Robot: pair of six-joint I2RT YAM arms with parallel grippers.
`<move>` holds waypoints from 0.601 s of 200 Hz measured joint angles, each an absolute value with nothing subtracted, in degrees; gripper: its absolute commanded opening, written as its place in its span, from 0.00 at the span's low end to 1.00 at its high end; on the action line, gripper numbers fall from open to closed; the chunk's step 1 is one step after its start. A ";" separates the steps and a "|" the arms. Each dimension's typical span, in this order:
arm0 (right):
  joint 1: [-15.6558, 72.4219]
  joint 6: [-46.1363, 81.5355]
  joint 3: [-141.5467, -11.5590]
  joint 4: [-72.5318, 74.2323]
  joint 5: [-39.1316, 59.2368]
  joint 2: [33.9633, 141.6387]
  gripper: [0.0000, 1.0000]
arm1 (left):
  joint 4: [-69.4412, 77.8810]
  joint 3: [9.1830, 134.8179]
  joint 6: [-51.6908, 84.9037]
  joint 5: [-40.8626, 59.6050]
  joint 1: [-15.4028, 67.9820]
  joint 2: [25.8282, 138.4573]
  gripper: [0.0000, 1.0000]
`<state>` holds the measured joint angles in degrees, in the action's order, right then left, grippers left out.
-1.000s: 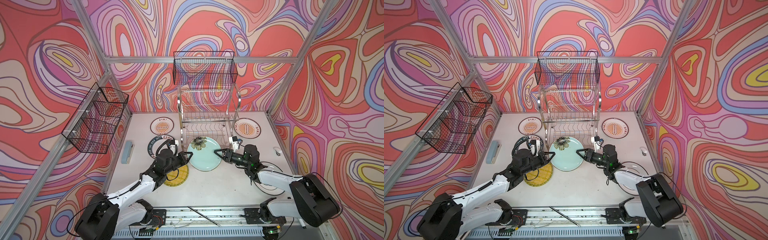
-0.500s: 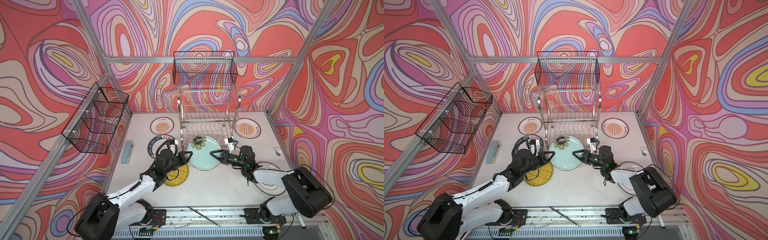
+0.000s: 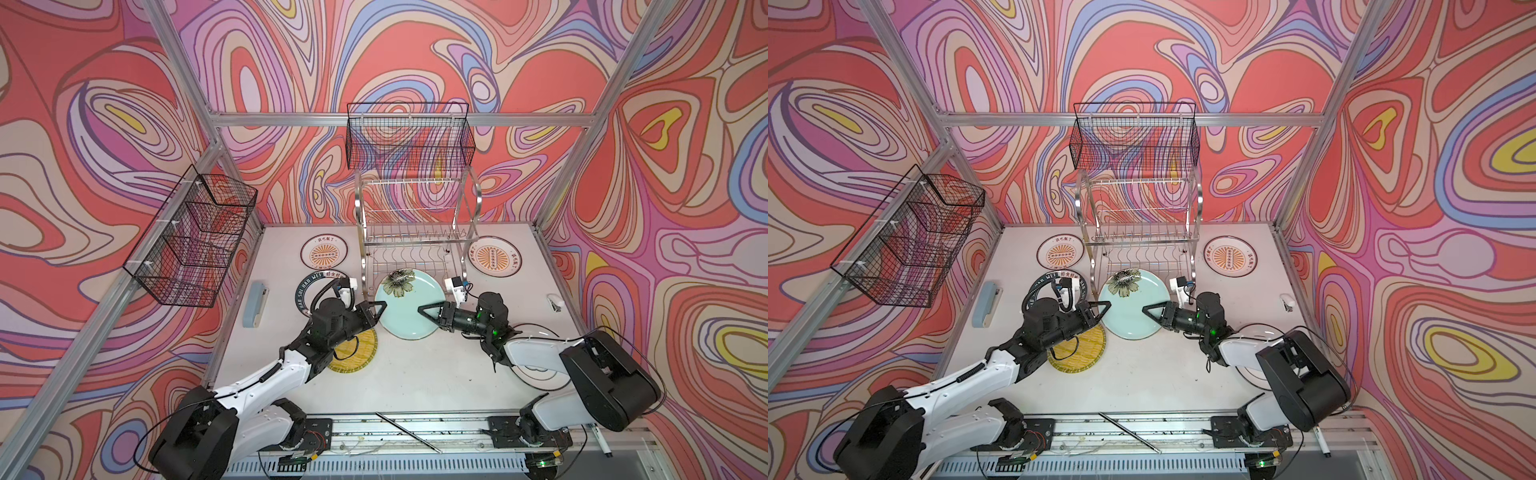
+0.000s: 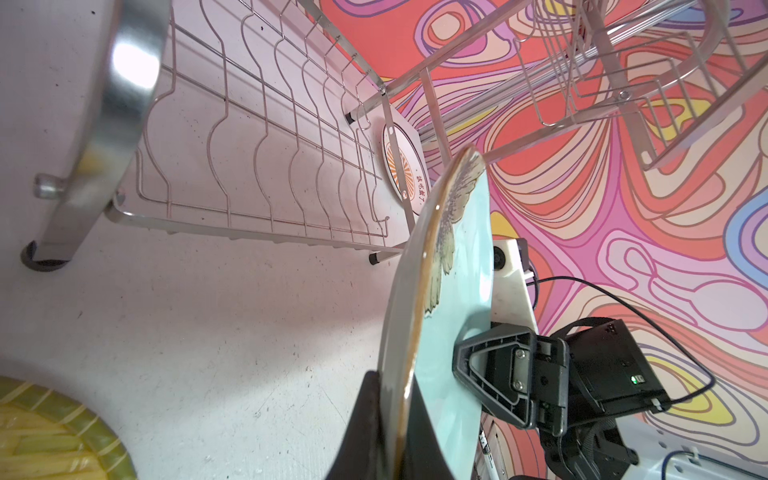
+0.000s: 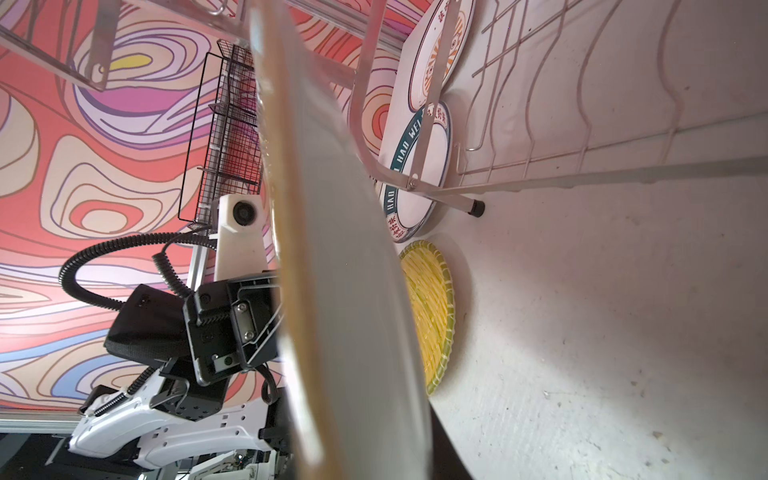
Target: Load the plates into the dish rack
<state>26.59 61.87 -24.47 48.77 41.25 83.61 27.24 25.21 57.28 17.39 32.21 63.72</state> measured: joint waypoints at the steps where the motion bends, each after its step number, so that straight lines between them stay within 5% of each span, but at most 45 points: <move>1: 26.59 62.17 -24.47 48.88 41.30 83.64 0.18 | 27.22 25.21 57.28 17.37 32.18 63.72 0.00; 75: 26.52 66.06 -24.53 53.43 41.17 84.62 0.00 | 28.18 25.23 57.91 16.62 31.88 63.44 0.00; 120: 26.63 65.87 -24.53 52.99 40.77 84.23 0.00 | 27.97 25.23 58.06 16.29 31.88 63.40 0.22</move>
<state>26.63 65.87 -24.53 52.99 40.77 84.23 27.97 25.23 58.06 16.29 31.88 63.40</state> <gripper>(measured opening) 0.173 0.137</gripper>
